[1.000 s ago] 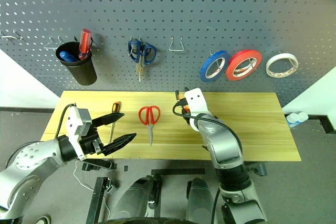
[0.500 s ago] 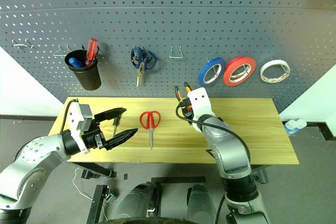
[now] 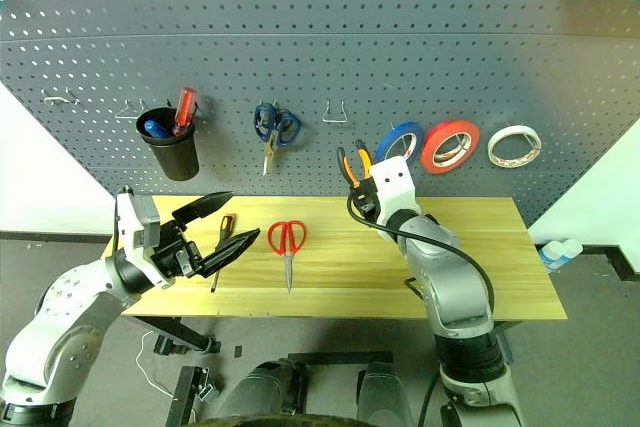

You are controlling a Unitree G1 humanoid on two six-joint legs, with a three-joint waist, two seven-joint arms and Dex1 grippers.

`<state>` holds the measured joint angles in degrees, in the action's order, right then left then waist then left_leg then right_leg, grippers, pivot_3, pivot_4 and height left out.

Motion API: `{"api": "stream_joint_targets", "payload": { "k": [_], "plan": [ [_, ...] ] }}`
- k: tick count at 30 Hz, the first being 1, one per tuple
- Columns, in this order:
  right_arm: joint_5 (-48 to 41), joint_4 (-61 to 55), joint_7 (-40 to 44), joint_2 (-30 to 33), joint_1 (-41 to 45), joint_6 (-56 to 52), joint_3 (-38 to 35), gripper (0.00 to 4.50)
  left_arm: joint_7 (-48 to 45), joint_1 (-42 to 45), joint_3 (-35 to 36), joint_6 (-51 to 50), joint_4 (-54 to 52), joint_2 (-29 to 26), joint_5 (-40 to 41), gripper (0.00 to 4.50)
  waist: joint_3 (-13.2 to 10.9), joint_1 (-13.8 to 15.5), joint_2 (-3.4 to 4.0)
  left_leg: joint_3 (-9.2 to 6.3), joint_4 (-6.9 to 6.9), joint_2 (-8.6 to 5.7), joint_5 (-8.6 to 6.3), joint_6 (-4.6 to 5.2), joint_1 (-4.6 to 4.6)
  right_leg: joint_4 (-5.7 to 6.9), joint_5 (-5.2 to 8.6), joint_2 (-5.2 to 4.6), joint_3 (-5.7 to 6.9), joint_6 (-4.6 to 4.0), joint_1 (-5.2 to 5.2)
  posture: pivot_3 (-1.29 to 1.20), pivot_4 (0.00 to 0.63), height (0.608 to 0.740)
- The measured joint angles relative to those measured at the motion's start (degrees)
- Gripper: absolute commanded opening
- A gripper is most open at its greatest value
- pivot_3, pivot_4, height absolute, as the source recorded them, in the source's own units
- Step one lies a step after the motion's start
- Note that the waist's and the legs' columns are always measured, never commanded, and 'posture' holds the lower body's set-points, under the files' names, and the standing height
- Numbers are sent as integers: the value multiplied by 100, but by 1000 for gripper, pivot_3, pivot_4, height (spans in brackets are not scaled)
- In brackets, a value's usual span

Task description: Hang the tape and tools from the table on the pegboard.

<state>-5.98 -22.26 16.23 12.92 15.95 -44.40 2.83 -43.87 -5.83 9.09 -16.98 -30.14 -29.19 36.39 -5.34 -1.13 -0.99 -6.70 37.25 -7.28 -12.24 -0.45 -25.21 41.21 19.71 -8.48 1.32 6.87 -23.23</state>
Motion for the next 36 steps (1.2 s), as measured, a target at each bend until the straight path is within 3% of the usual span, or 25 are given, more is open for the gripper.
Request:
{"api": "stream_joint_targets", "payload": {
  "k": [14,20,28,36],
  "plan": [
    [-644,-111,212,-231,22,741,-228,2082,-41,69,67,166,103,0,-7,4500,103,-5,11,-1,1,0,-1,1,21,0,0,0,-1,-2,11,-32,6,681],
    [-598,-39,112,-538,755,1714,-144,2082,-104,103,66,165,164,-1,-14,4500,105,-15,13,-1,1,1,0,0,28,1,0,1,-2,-3,14,-19,17,681],
    [-73,1924,-138,-1173,1665,3685,188,2082,-13,112,85,151,138,-1,43,4500,103,-10,16,-3,0,2,0,0,35,2,0,8,-2,-5,19,6,49,681],
    [317,4157,-504,-1303,2706,5446,69,2082,168,-29,126,86,-195,25,196,4500,77,-13,31,-2,-1,15,0,0,35,4,3,44,-26,-19,12,24,97,681]
  ]
}}
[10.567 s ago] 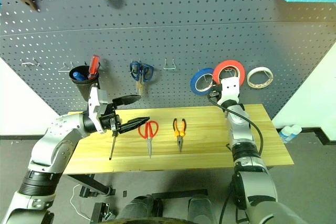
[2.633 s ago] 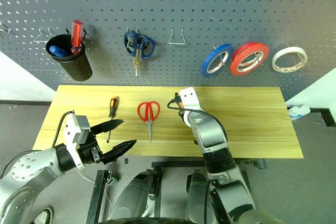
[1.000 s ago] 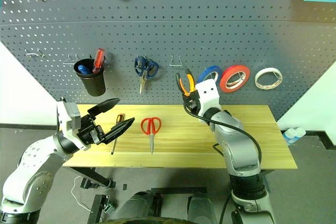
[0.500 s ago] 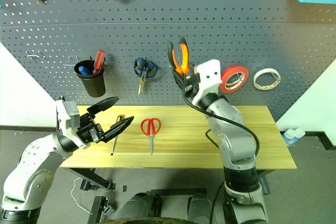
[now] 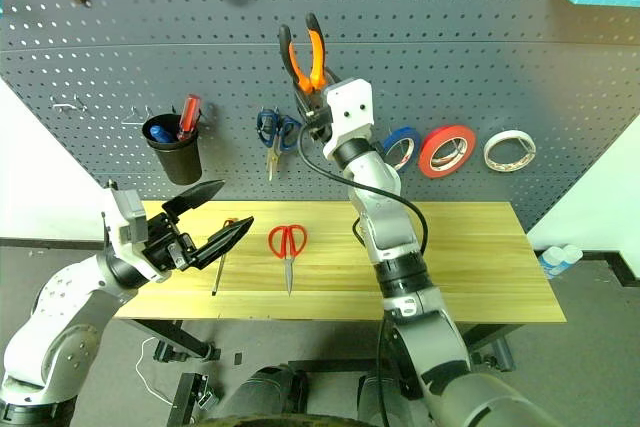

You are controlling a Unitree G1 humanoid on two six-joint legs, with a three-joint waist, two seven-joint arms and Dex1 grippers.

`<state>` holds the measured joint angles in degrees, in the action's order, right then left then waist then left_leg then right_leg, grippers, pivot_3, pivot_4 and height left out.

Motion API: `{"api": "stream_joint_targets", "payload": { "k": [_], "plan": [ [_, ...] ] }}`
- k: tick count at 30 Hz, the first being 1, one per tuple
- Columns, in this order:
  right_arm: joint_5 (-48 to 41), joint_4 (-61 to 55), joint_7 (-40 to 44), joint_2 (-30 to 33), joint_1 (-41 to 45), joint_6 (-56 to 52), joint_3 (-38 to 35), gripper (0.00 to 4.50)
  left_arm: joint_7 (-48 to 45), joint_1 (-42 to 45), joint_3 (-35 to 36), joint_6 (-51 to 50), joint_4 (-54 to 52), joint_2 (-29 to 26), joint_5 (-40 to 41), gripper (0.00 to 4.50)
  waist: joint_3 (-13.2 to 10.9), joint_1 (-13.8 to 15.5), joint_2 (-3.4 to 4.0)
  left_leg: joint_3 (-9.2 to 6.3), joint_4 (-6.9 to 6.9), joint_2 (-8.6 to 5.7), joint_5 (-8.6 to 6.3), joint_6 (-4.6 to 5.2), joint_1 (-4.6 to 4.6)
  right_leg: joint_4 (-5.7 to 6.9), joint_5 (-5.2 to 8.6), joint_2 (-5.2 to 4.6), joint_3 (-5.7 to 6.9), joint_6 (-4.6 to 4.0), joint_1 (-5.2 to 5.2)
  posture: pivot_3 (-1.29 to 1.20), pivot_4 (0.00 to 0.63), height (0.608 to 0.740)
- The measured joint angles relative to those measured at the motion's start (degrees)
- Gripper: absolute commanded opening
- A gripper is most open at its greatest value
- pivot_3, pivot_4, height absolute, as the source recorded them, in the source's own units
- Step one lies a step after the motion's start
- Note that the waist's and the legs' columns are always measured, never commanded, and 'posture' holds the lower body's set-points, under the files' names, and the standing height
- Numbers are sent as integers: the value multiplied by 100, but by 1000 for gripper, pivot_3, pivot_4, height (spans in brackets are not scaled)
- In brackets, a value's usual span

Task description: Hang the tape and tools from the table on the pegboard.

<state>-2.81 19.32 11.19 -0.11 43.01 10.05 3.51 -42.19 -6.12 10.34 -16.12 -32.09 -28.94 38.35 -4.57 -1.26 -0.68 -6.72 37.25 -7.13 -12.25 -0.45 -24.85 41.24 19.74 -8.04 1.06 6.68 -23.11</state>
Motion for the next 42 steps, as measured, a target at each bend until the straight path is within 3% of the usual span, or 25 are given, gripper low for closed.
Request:
{"api": "stream_joint_targets", "payload": {
  "k": [16,32,39,42],
  "plan": [
    [-36,2866,-244,8,1359,1682,-586,2082,440,-33,173,-369,-633,-105,488,4500,-305,17,40,10,-7,12,0,1,-6,1,2,16,-26,-18,-19,81,167,681],
    [-169,3330,-221,-92,1581,1944,-757,2082,618,-321,340,-489,-891,-281,726,4500,-469,39,33,11,-12,13,-1,2,-19,0,2,18,-29,-19,-35,78,169,681],
    [-261,3329,-18,-134,1596,1871,-794,4376,617,-272,339,-488,-851,-285,716,4500,-470,37,34,11,-11,13,-1,1,-22,1,2,19,-30,-19,-37,75,168,681],
    [-263,3326,-17,-134,1618,1883,-804,4483,615,-267,338,-488,-847,-285,712,4500,-470,41,34,10,-5,13,0,1,-22,0,0,21,-30,-27,-36,75,167,681]
  ]
}}
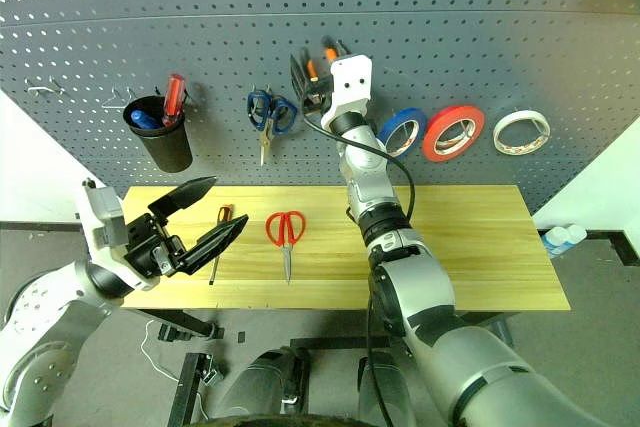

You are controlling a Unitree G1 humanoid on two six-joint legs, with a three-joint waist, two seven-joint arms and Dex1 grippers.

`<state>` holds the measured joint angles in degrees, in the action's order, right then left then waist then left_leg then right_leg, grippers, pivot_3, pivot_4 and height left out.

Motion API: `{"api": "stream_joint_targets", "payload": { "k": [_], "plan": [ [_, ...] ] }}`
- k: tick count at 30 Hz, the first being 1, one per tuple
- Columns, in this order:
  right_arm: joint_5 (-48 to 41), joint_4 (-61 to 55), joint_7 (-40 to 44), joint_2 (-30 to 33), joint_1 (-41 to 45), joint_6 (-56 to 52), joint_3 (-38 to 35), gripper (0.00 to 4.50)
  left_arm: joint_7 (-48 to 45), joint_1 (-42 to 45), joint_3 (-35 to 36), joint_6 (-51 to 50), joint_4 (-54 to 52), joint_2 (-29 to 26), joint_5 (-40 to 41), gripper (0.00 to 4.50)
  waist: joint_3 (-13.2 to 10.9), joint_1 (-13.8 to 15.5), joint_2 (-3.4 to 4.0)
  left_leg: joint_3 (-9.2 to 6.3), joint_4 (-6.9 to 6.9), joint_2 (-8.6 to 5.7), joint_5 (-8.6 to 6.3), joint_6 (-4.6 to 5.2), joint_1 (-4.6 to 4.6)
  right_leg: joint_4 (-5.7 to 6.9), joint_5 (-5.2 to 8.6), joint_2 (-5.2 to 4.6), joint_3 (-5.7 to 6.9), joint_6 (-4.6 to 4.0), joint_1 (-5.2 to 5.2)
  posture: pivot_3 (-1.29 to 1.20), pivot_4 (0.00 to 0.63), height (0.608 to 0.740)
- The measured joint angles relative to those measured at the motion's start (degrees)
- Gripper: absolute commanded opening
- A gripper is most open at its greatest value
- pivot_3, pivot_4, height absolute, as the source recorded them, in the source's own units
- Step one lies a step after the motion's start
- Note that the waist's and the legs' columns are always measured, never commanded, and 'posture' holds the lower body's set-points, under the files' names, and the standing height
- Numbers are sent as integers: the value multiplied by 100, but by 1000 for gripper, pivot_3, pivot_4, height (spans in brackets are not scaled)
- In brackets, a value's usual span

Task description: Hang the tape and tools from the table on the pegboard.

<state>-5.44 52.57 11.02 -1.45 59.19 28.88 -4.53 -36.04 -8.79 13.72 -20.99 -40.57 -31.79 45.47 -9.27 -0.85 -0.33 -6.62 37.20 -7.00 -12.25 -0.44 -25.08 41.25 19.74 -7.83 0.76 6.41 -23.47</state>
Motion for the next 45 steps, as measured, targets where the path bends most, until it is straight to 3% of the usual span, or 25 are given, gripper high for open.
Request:
{"api": "stream_joint_targets", "payload": {
  "k": [22,28,37,45],
  "plan": [
    [-1,-466,293,130,-121,-444,-6,4483,-132,339,-200,49,362,60,-294,4500,1,1,-1,0,-5,9,4,-8,-9,0,-12,14,-6,7,-17,58,104,681],
    [-54,-1713,416,277,-564,-810,30,4483,-252,530,-279,153,566,99,-403,4500,10,18,-9,1,-12,8,5,-12,-25,-2,-17,14,-6,16,-33,46,81,681],
    [-59,-3616,682,514,-1877,-1974,343,4483,-399,757,-400,324,918,259,-623,4500,44,9,-10,4,-18,8,11,-21,-28,0,-19,16,-9,18,-20,25,27,681],
    [-1134,-6001,1863,1571,-3034,-3778,515,4483,-623,871,-544,509,1282,369,-810,4500,254,18,-32,4,-12,8,9,-20,-21,-12,-24,16,-9,23,-1,13,0,681]
  ]
}}
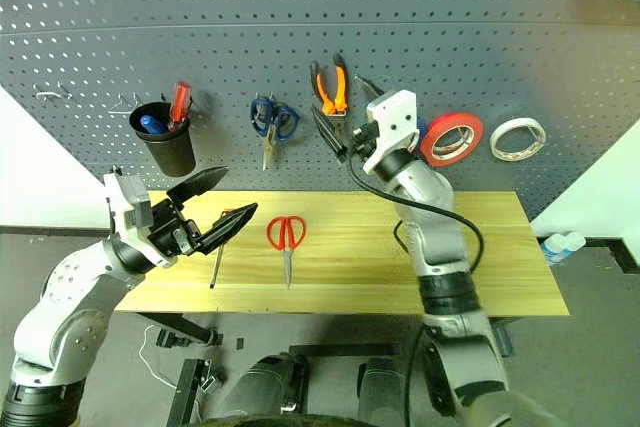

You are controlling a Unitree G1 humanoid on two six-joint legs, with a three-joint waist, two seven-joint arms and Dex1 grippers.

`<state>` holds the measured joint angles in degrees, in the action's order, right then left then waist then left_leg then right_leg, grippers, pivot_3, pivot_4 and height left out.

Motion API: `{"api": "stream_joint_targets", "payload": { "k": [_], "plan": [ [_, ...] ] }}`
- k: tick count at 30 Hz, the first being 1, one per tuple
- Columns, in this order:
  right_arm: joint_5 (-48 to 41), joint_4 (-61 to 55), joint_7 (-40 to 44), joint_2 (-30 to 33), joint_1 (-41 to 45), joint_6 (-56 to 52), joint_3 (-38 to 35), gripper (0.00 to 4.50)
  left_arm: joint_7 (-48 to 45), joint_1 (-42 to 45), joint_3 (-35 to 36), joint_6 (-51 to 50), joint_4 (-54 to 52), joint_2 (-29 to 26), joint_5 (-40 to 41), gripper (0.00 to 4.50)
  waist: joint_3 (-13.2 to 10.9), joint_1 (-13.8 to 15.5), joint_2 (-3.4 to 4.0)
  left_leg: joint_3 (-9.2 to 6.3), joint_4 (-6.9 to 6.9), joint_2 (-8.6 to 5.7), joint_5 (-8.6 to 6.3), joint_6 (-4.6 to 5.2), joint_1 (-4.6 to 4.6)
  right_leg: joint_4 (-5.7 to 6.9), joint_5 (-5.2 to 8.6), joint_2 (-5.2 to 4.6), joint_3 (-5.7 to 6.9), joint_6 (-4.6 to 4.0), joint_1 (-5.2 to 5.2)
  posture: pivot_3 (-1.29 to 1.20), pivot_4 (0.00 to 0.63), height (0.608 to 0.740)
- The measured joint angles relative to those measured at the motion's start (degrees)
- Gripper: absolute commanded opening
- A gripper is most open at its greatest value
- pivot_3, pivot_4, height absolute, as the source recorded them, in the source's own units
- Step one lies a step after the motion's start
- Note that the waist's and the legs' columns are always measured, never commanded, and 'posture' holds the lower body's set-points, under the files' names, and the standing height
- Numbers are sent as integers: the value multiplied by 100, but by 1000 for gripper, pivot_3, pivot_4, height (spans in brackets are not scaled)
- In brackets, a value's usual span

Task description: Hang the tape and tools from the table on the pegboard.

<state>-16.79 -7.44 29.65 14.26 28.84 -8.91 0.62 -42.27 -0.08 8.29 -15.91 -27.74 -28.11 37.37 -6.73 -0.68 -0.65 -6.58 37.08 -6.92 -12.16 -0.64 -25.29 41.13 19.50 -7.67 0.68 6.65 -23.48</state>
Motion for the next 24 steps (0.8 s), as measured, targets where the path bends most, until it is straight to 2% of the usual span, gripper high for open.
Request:
{"api": "stream_joint_targets", "payload": {
  "k": [4,9,16,24],
  "plan": [
    [-771,-918,599,617,-376,-888,-16,4483,-12,53,-313,12,64,173,-116,4500,88,10,-14,-1,6,7,-1,2,7,-5,0,-2,1,-1,13,0,0,681],
    [-1352,-1388,1033,1158,-762,-1492,-132,4483,-129,92,-450,22,177,208,-200,4500,125,1,-16,0,9,14,-2,2,8,-14,-2,-1,1,-8,18,-17,0,681],
    [-1788,-1730,1600,1731,-1219,-1863,-155,4483,-161,49,-463,-29,306,111,-270,4500,148,-4,-21,0,12,17,-3,4,7,-19,-3,-2,1,-8,20,-17,0,681],
    [-1848,-1775,2094,2212,-1519,-1897,-177,4483,82,-289,-443,-627,484,-76,-308,4500,200,3,-24,1,17,22,-4,7,8,-26,-4,-1,3,-12,27,-11,0,681]
  ]
}}
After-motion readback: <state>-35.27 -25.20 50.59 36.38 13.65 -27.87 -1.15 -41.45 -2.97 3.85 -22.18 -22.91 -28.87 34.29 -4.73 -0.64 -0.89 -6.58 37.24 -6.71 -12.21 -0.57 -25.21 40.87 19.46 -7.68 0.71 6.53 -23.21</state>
